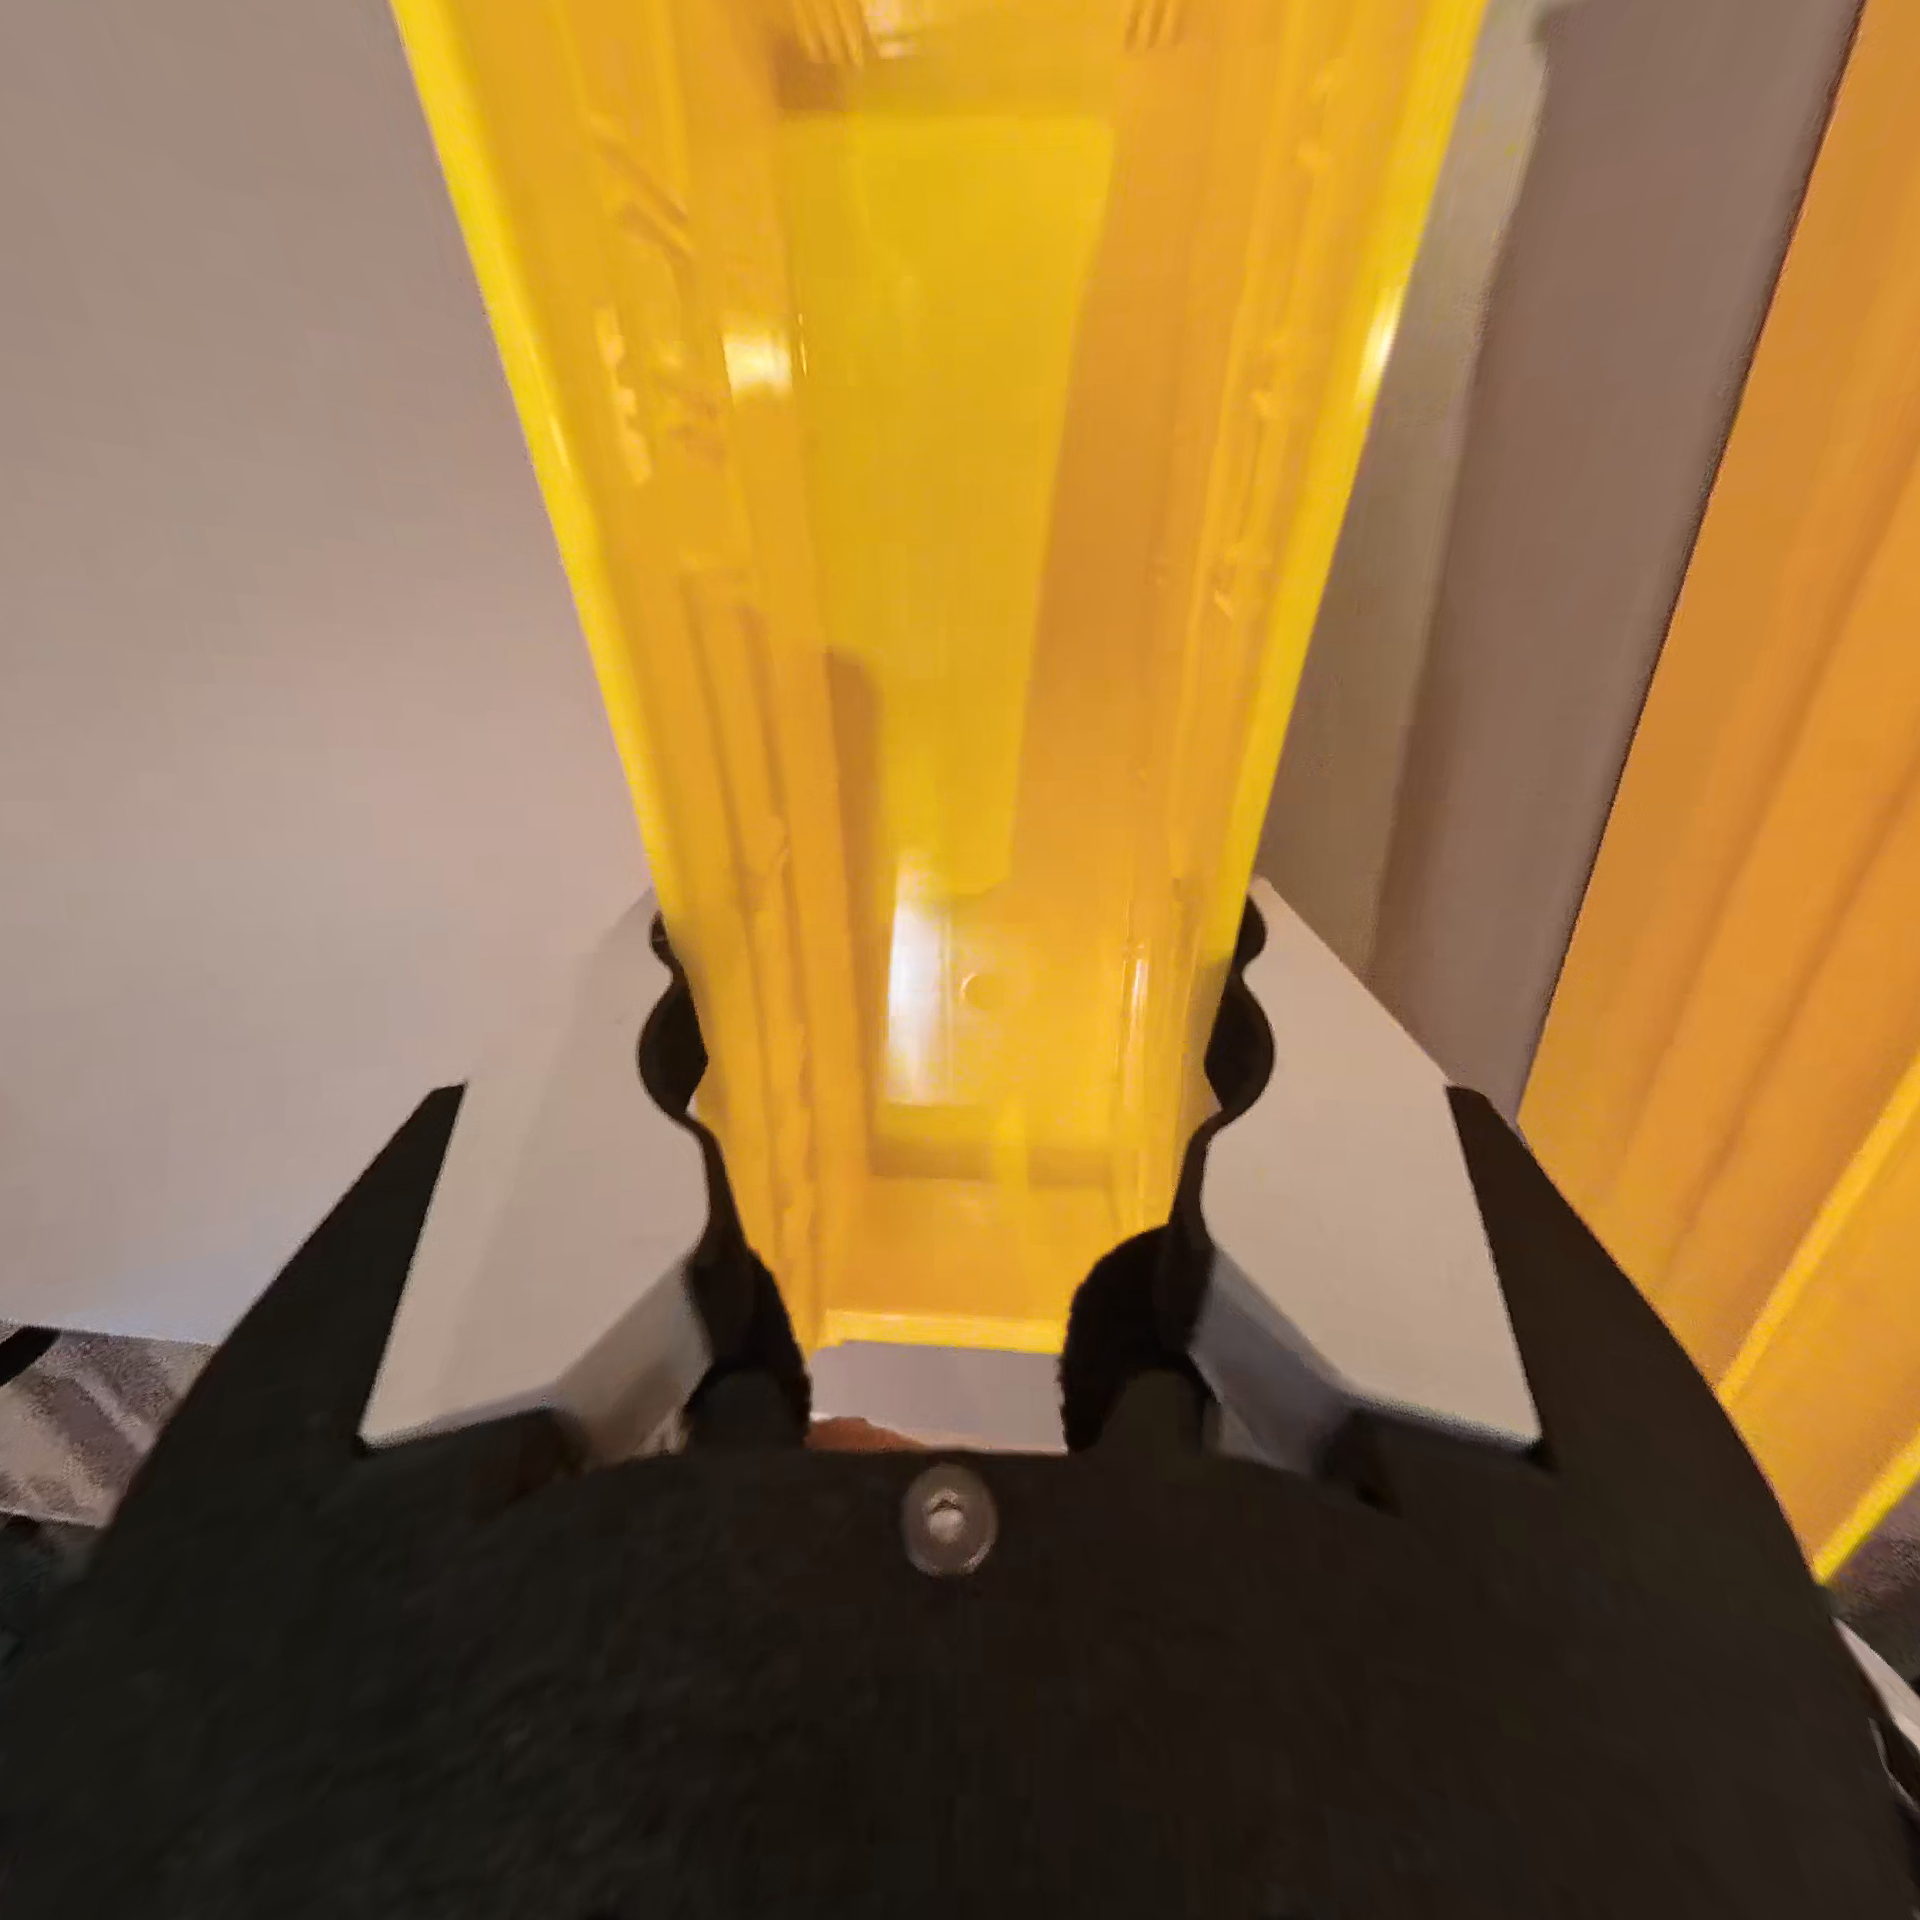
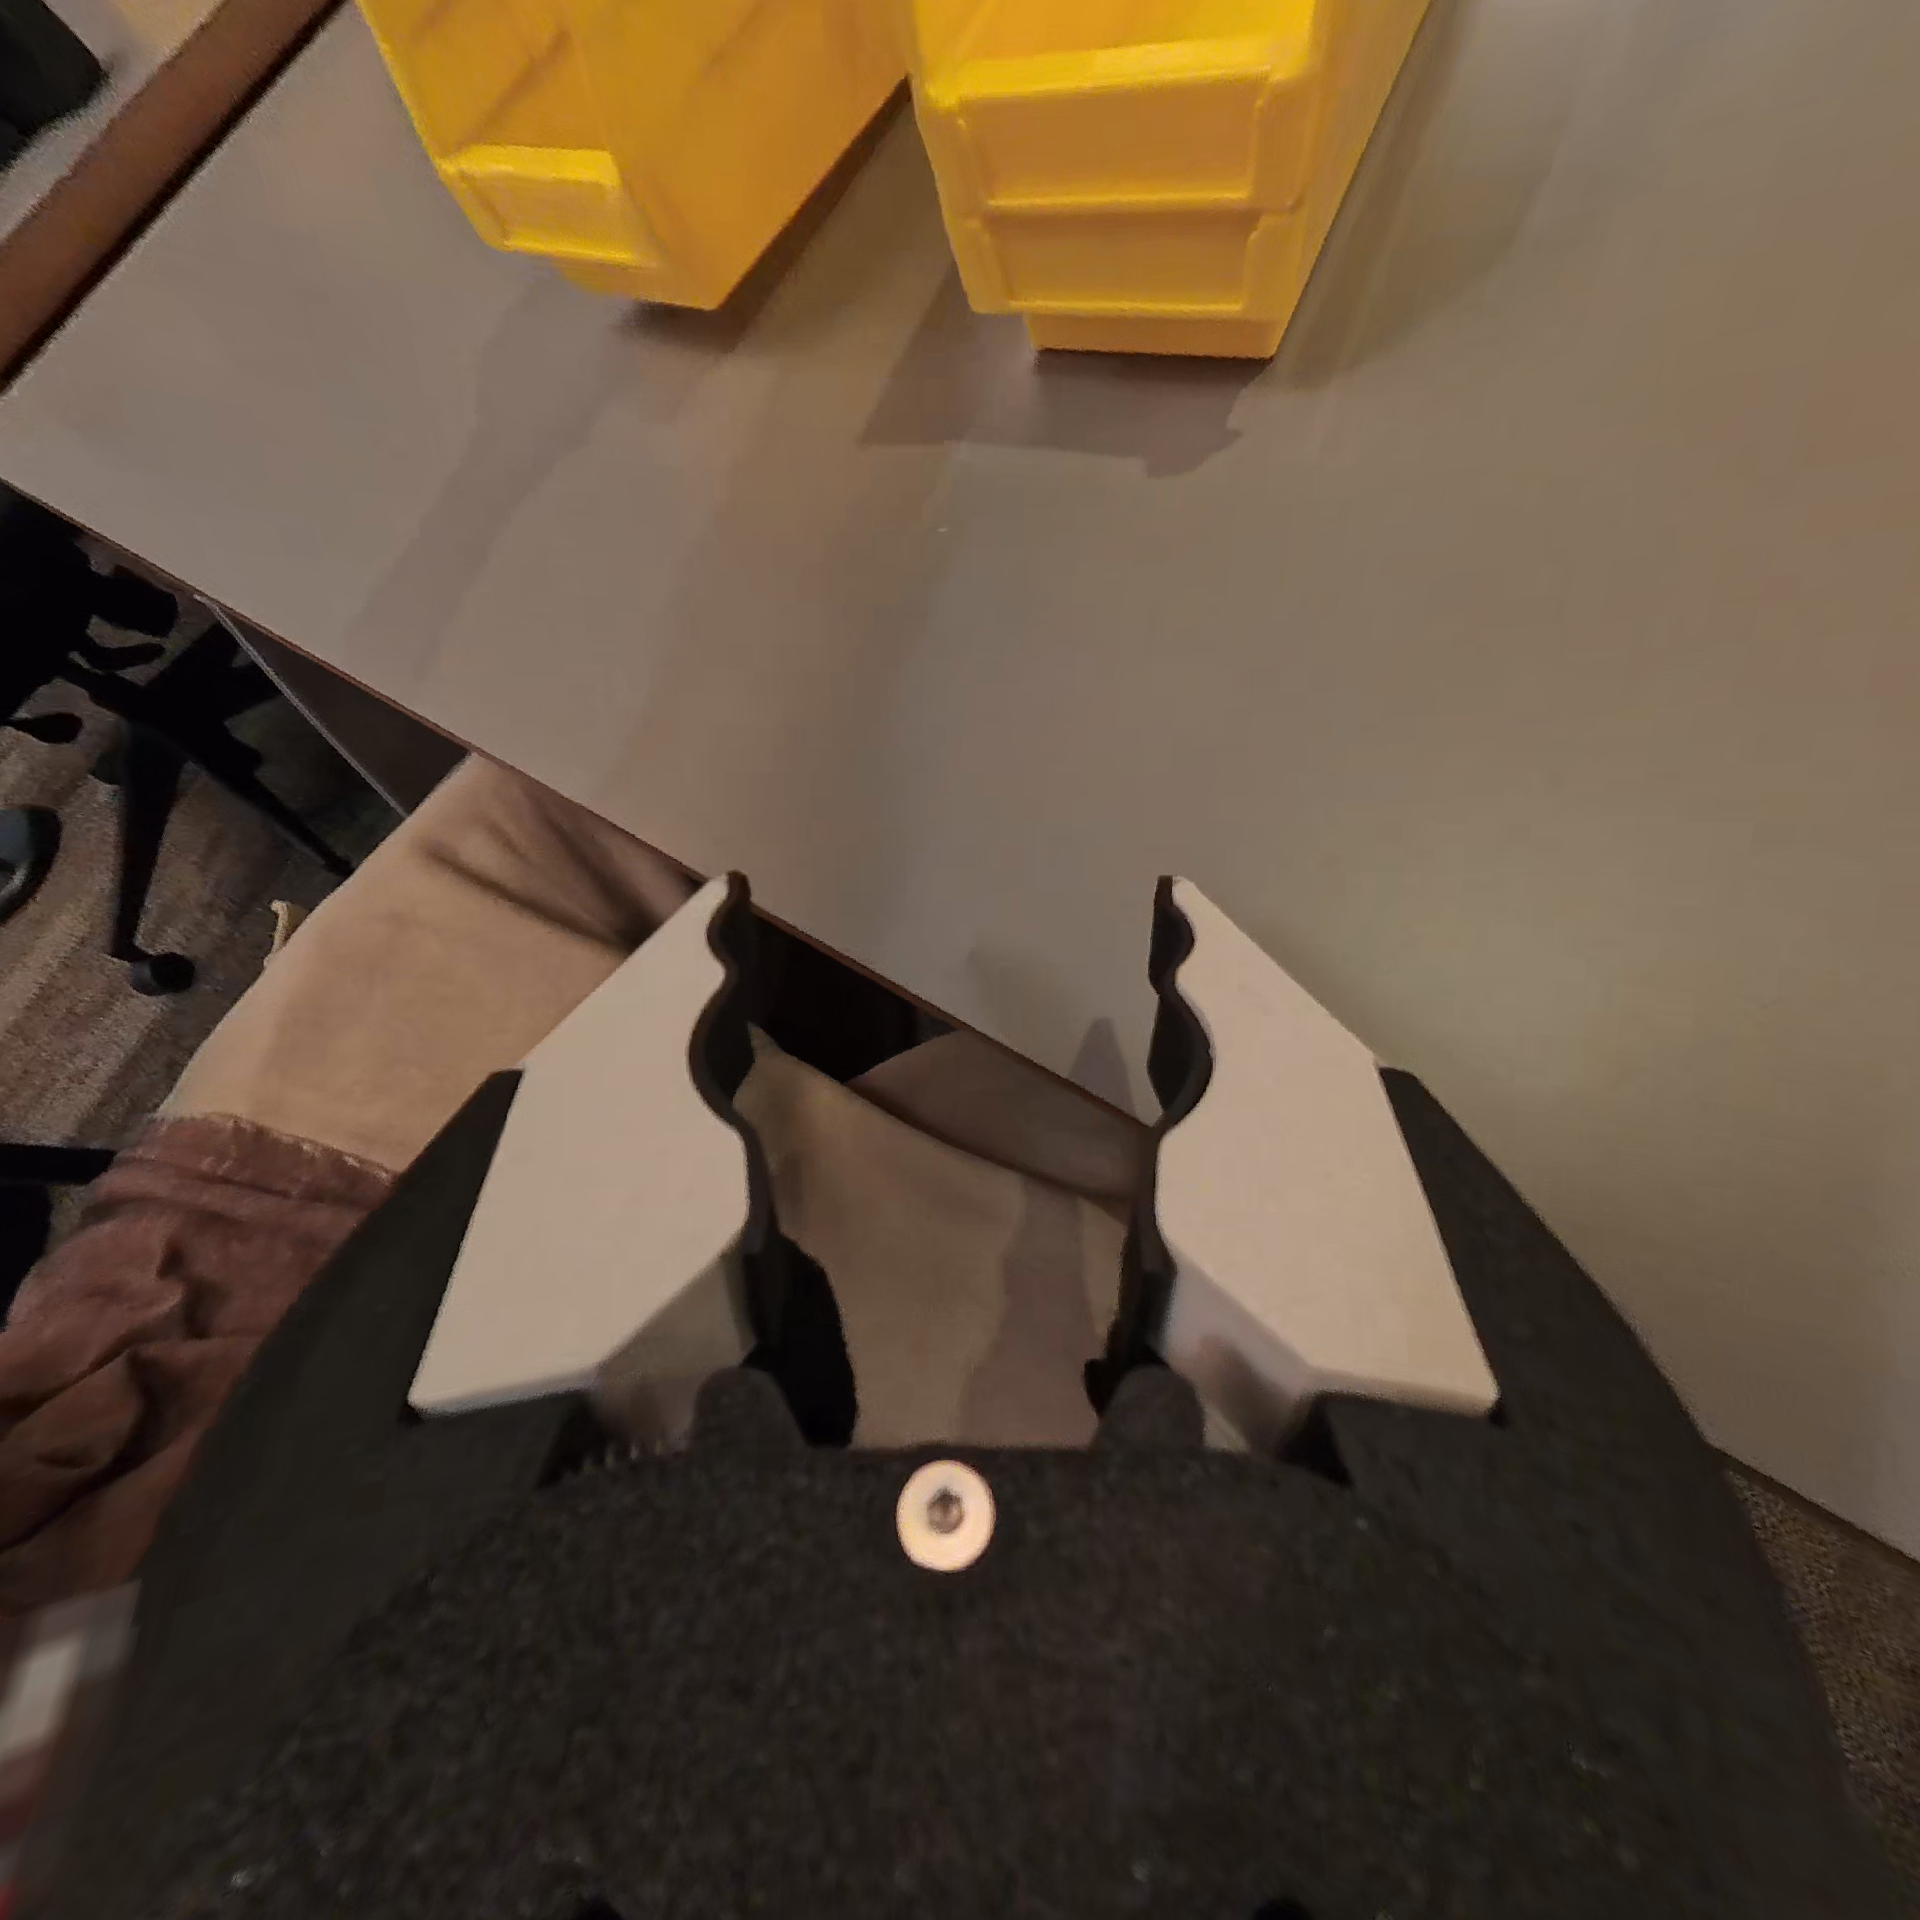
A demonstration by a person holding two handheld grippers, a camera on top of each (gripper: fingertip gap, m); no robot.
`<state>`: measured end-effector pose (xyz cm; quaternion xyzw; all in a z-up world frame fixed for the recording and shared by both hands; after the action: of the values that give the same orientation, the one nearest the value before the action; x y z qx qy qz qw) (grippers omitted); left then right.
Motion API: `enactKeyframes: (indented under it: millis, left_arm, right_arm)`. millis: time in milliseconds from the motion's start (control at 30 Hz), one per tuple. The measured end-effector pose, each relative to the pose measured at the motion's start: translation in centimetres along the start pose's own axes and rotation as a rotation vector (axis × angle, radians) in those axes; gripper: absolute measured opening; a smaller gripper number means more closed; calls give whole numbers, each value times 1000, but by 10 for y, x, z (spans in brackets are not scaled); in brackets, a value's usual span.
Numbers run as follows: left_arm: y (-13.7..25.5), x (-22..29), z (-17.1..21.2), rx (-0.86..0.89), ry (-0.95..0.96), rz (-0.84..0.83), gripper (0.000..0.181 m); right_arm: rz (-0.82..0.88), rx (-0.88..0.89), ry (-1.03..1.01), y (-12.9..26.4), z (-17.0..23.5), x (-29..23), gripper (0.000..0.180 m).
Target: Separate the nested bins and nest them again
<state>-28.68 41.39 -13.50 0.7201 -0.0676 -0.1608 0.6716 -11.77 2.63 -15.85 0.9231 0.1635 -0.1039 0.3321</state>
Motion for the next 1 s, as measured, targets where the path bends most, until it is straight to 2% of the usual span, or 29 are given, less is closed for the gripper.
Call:
enactKeyframes:
  millis: [133,267,400,500,667,833,1000]
  left_arm:
    - [39,-4,2,59,28,40,93]
    - [112,13,-2,142,51,112,92]
    - [170,59,-7,221,22,148,91]
    - [189,105,-6,240,29,212,91]
    - [175,157,-3,222,86,239,92]
    - [140,166,-6,194,110,140,94]
    - [117,176,-13,167,89,110,95]
  right_arm:
    - [-33,85,-26,10,-15,3,76]
    - [-69,241,-6,27,-41,1,75]
    - [-23,302,34,35,-54,9,74]
    - [-7,299,31,36,-55,14,74]
    - [-30,299,-6,37,-53,14,73]
    - [-40,269,-18,35,-48,17,73]
    - [-59,264,-51,37,-46,21,72]
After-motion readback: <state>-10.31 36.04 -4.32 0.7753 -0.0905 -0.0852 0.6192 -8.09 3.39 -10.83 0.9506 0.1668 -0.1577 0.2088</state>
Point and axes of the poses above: each gripper's, where its closed fingertips meet, y back along the fingers, z out of its underside, x = y × z across the jaws, the point moved 3 cm from there along y, back along the fingers, and after that the axes turned 2 degrees about -z, right-handed, at the moved point
